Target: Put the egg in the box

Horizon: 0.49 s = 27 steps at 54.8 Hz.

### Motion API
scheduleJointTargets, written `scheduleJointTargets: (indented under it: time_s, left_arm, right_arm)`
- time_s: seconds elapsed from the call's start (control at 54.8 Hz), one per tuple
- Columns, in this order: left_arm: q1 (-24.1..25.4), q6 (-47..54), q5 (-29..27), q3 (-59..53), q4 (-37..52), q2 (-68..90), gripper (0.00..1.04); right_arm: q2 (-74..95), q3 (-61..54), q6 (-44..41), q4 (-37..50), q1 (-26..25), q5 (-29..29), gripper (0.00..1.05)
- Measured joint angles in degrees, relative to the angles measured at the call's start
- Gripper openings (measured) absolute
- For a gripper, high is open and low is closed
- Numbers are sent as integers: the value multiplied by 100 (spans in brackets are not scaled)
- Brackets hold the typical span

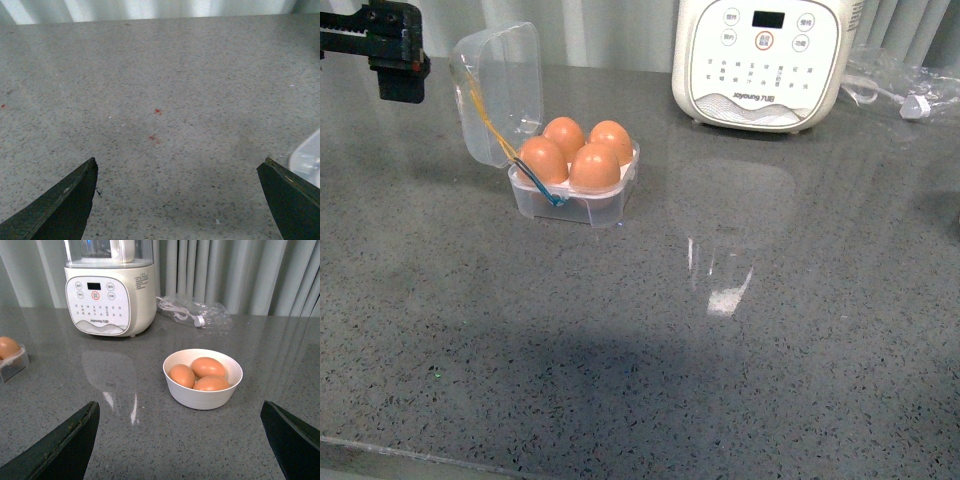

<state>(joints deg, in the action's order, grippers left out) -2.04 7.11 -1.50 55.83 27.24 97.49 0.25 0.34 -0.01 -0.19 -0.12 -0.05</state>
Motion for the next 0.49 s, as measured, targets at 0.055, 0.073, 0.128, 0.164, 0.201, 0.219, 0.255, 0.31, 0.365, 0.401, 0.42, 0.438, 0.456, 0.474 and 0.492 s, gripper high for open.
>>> scheduleJointTargets:
  time_s: [0.055, 0.073, 0.128, 0.164, 0.201, 0.219, 0.255, 0.31, 0.365, 0.401, 0.42, 0.438, 0.456, 0.474, 0.492]
  left_arm:
    - [-120, -37, -11, 0, -46, -70, 98]
    - [-144, -42, -15, -2, -55, -87, 98]
    - [-284, -59, -46, -17, -90, -195, 98]
    - [-376, -103, -44, -39, -122, -269, 98]
    - [-538, -142, -42, -103, -181, -413, 98]
    - [-605, -155, -42, -140, -199, -466, 98]
    - [-710, -181, -39, -195, -238, -549, 98]
    - [-918, -249, -44, -313, -323, -697, 98]
    - [-1152, -313, -39, -426, -433, -831, 98]
    - [-1274, -328, -44, -483, -474, -892, 98]
    - [-1370, -343, -46, -516, -520, -940, 98]
    - [-1421, -358, -46, -525, -551, -970, 98]
    - [-1467, -374, -46, -531, -579, -997, 98]
    - [-1506, -389, -48, -531, -612, -1027, 98]
    - [-1515, -389, -48, -531, -621, -1036, 98]
  right_arm:
    - [0, 0, 0, 0, 0, 0, 97]
    - [0, 0, 0, 0, 0, 0, 97]
    - [0, 0, 0, 0, 0, 0, 97]
    - [0, 0, 0, 0, 0, 0, 97]
    - [0, 0, 0, 0, 0, 0, 97]
    - [0, 0, 0, 0, 0, 0, 97]
    - [0, 0, 0, 0, 0, 0, 97]
    - [0, 0, 0, 0, 0, 0, 97]
    - [0, 0, 0, 0, 0, 0, 97]
    - [0, 0, 0, 0, 0, 0, 97]
    - [0, 0, 0, 0, 0, 0, 97]
    - [0, 0, 0, 0, 0, 0, 97]
    - [0, 0, 0, 0, 0, 0, 97]
    - [0, 0, 0, 0, 0, 0, 97]
    - [0, 0, 0, 0, 0, 0, 97]
